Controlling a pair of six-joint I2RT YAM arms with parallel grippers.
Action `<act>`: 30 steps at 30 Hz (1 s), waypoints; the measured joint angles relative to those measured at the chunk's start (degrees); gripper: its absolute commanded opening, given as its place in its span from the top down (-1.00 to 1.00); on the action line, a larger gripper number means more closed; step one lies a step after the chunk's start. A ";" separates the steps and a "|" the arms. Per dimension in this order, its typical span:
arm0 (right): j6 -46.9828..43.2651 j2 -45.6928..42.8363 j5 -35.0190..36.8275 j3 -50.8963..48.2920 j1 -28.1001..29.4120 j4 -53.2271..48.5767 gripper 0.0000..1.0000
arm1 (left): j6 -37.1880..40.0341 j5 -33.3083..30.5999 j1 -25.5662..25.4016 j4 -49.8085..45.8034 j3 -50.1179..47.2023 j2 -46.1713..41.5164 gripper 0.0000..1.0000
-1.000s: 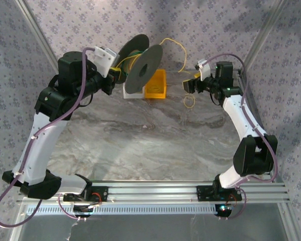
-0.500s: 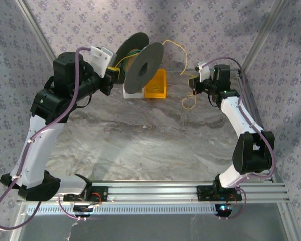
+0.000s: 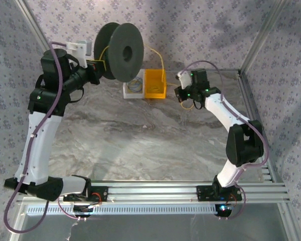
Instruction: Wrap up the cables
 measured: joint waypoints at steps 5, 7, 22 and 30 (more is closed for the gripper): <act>-1.64 0.85 5.38 1.01 6.08 -4.31 1.00 | -10.25 3.41 5.77 6.32 -4.39 0.55 1.00; -2.34 0.85 7.56 1.36 8.52 -6.16 1.00 | -14.01 3.87 7.34 8.44 -6.36 0.59 1.00; -8.76 0.74 22.40 14.12 32.63 -26.64 1.00 | -28.96 -11.41 9.99 18.71 -18.69 2.38 1.00; -15.15 2.38 24.79 28.28 46.18 -34.84 1.00 | -21.73 -23.93 3.87 18.14 -17.51 7.96 1.00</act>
